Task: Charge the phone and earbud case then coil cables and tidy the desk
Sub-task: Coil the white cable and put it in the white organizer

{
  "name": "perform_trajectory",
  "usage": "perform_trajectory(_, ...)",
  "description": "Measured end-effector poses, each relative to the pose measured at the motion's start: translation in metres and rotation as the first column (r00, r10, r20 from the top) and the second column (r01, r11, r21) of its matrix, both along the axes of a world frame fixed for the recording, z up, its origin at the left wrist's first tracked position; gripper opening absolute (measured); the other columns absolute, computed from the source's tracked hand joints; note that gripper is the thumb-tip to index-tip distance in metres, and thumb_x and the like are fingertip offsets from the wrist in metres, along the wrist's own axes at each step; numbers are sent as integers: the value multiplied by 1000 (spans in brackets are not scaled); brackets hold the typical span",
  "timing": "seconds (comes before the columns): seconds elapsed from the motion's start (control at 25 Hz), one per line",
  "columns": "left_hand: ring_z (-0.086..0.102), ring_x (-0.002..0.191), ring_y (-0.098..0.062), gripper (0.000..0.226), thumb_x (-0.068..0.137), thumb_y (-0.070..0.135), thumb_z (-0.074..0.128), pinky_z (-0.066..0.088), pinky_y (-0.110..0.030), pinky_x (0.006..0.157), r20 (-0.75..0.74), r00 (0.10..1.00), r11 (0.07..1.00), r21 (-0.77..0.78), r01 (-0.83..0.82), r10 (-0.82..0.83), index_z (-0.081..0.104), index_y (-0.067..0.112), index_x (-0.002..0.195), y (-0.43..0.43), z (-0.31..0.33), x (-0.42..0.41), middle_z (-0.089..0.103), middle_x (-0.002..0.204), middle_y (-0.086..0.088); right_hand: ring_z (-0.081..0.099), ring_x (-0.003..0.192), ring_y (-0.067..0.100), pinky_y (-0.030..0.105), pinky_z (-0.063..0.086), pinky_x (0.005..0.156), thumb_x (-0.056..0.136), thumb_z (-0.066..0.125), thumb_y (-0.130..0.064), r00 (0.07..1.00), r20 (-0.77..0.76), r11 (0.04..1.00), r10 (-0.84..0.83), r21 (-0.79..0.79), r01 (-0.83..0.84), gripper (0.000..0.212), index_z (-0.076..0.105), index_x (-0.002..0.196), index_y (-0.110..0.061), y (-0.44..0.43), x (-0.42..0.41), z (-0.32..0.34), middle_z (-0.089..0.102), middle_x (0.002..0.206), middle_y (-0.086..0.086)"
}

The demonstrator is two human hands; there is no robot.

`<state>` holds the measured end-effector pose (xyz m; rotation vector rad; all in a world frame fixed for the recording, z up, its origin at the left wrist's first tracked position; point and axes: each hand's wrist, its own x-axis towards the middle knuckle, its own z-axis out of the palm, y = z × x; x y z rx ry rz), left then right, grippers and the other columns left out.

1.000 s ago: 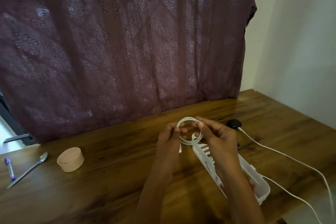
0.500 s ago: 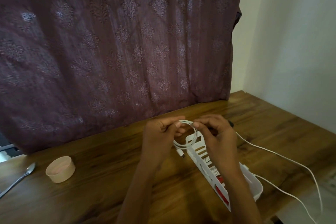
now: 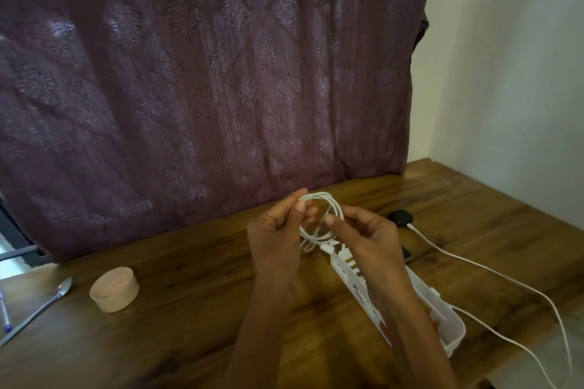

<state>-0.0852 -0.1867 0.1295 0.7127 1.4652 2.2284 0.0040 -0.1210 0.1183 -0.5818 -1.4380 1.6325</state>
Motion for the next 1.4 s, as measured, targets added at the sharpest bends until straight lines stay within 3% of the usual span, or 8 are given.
perform_trajectory(0.2, 67, 65, -6, 20, 87, -1, 55, 54, -17, 58, -64, 997, 998, -50, -39, 36, 69, 5, 100, 0, -8, 2, 73, 74, -2, 71, 75, 19, 27, 57, 67, 75, 65, -6, 984, -158, 966, 83, -230, -118, 28, 58, 102, -9, 1, 0, -3, 74, 81, 7)
perform_trajectory(0.4, 68, 71, -11, 21, 89, 1, 54, 56, -27, 70, -186, 974, 986, -78, -150, 133, 70, 11, 97, 3, -11, 5, 71, 74, 1, 69, 84, 25, 35, 58, 73, 75, 56, -6, 812, -537, 737, 230, -449, -505, 34, 52, 108, -3, 4, -2, -5, 67, 99, 17)
perform_trajectory(0.68, 68, 65, -8, 18, 88, 10, 58, 54, -18, 63, -97, 948, 950, -47, -308, 302, 70, 19, 98, 6, -13, 5, 71, 64, 4, 64, 81, 20, 31, 54, 74, 69, 68, -33, 997, -76, 993, -23, -114, 14, 30, 64, 88, -11, 1, 1, -6, 69, 85, 11)
perform_trajectory(0.92, 67, 63, 0, 18, 88, 11, 59, 51, -12, 60, -96, 901, 905, 7, -424, 423, 70, 23, 97, 8, -10, 7, 70, 63, 13, 57, 65, 3, 12, 47, 62, 73, 64, -43, 998, 63, 980, -5, 197, -7, 23, 72, 65, -24, -16, 0, 8, 62, 67, -4)
perform_trajectory(1.12, 67, 66, -2, 21, 87, 9, 60, 52, -13, 62, -111, 904, 910, 3, -415, 413, 70, 25, 94, 2, -12, 2, 71, 64, 12, 57, 57, 11, 32, 50, 74, 91, 50, -27, 997, -68, 998, 34, -43, -37, 31, 65, 69, -10, -9, 5, 9, 56, 50, -4)
perform_trajectory(1.2, 67, 64, -3, 22, 86, 6, 59, 51, -12, 61, -132, 904, 912, 2, -410, 407, 71, 24, 93, 0, -12, 1, 71, 66, 8, 47, 44, 7, 32, 50, 61, 87, 56, -29, 998, -61, 998, -13, -69, 9, 29, 67, 72, -7, -4, 11, 8, 49, 43, -9)
perform_trajectory(1.28, 67, 62, -3, 21, 86, 5, 59, 51, -11, 59, -160, 901, 913, -6, -409, 403, 71, 21, 94, -2, -12, 2, 71, 70, 4, 47, 44, 8, 25, 46, 49, 81, 64, -28, 996, -17, 996, -88, 20, 88, 20, 71, 72, -12, 0, 16, 6, 57, 47, -7)
perform_trajectory(1.4, 66, 64, 1, 23, 86, 6, 59, 47, -6, 59, -232, 879, 900, -34, -435, 416, 71, 25, 91, -3, -11, 3, 70, 71, 7, 64, 66, 8, 13, 49, 58, 77, 70, -22, 958, 73, 912, -276, 335, 238, 12, 70, 71, -32, 8, 23, 1, 69, 66, -7)
